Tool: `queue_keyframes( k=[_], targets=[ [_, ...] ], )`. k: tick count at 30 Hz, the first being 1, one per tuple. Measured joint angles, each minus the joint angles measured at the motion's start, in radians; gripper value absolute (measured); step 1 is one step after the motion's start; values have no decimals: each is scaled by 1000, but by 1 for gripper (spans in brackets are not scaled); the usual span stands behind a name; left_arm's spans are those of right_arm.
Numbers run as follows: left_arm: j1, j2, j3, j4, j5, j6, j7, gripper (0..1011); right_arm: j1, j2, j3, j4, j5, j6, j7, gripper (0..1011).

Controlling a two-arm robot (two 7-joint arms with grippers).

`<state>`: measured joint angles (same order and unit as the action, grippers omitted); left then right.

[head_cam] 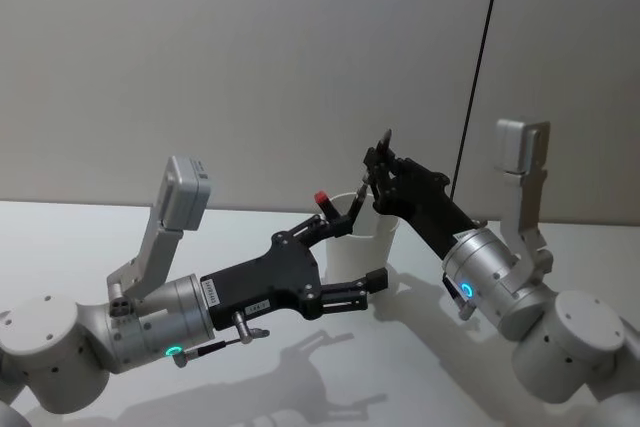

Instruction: Place the pen into the pen holder.

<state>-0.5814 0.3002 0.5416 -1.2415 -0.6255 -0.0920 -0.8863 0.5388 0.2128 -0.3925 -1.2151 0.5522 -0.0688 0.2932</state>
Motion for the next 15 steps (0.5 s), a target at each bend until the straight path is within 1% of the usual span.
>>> queue_keyframes(
  k=[1,2,4,5,7,9,12,13,14,15],
  targets=[
    [0,0,0,0,0,0,0,1000,3,-2,-2,6,-4,-1,-1,143],
    [0,0,0,0,0,0,0,999,5,-3,-3,9,-6,-1,-1,186],
    [0,0,0,0,0,0,0,1000,8,-5,-5,14,-10,-2,-1,213],
    [0,0,0,0,0,0,0,1000,11,-7,-7,19,-13,-3,-2,277],
    [0,0,0,0,0,0,0,1000,14,-9,-10,26,-17,-4,-3,316],
    [0,0,0,0,0,0,0,1000,16,-10,-12,30,-19,-4,-3,396],
    [0,0,0,0,0,0,0,1000,19,-13,-14,36,-23,-5,-4,455],
    [0,0,0,0,0,0,0,1000,20,-13,-15,37,-23,-6,-4,516],
    [0,0,0,0,0,0,0,1000,21,-13,-15,38,-24,-6,-4,536],
    [0,0,0,0,0,0,0,999,22,-14,-16,41,-26,-6,-4,597]
  ],
)
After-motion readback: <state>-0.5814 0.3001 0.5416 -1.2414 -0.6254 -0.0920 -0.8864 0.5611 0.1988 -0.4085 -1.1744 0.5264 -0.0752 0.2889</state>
